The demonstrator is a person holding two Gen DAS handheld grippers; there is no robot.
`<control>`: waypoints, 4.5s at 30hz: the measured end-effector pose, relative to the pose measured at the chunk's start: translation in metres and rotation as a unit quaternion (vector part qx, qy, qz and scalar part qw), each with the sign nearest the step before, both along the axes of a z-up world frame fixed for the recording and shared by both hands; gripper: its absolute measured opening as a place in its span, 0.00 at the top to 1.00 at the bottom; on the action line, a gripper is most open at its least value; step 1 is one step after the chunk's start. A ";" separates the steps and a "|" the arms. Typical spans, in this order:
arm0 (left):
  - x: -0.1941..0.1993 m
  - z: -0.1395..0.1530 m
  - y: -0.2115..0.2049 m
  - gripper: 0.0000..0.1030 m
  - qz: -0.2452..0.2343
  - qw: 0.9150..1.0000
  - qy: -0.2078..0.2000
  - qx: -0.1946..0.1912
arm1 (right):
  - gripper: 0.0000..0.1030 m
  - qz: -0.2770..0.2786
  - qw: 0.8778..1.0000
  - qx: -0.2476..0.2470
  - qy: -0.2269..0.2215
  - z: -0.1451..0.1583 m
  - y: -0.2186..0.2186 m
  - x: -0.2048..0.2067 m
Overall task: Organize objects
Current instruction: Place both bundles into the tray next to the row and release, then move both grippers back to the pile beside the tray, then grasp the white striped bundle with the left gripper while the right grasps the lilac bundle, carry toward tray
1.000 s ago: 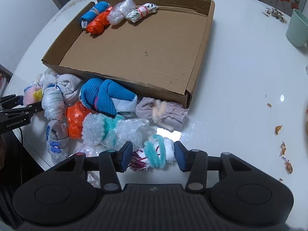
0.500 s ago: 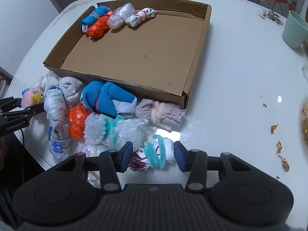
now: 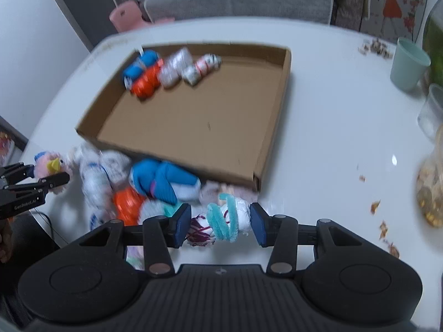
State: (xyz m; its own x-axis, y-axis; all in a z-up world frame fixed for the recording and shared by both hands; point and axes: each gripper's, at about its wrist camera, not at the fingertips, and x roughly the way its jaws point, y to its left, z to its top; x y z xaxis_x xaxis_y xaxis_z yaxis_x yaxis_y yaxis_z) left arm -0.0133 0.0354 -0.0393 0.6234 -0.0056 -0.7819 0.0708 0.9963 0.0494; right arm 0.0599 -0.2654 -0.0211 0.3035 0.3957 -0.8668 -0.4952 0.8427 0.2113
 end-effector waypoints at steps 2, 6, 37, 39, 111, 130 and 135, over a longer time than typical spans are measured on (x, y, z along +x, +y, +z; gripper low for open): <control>0.005 0.011 0.002 0.50 -0.002 1.000 -0.010 0.000 | 0.59 -0.001 1.000 0.011 -0.010 0.007 0.001 0.002; 0.022 0.033 0.001 0.50 -0.007 1.000 -0.027 -0.007 | 0.59 -0.001 0.999 0.035 -0.034 0.024 0.004 0.011; 0.177 -0.055 -0.022 0.49 -0.091 0.995 0.026 0.026 | 0.59 0.168 0.985 0.000 -0.034 -0.054 0.172 0.119; 0.176 -0.055 -0.025 0.46 -0.093 0.995 0.022 0.035 | 0.59 0.173 0.984 -0.007 -0.037 -0.057 0.175 0.119; -0.020 0.071 0.129 0.13 0.015 0.997 -0.043 0.070 | 0.26 -0.026 0.997 -0.043 -0.057 -0.028 0.020 -0.006; 0.040 -0.043 0.047 0.12 -0.129 0.992 0.016 -0.010 | 0.32 -0.063 0.995 -0.072 0.004 -0.063 0.027 0.011; 0.041 -0.043 0.042 0.11 -0.136 0.990 0.021 -0.026 | 0.42 -0.064 0.996 -0.057 0.019 -0.063 0.026 0.013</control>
State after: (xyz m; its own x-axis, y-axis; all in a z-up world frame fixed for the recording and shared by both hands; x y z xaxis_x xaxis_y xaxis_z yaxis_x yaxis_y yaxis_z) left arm 0.0282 0.0773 -0.0818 0.5607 -0.2108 -0.8007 0.3384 0.9409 -0.0107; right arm 0.0731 -0.2399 -0.0842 0.3116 0.2550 -0.9154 -0.3758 0.9179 0.1277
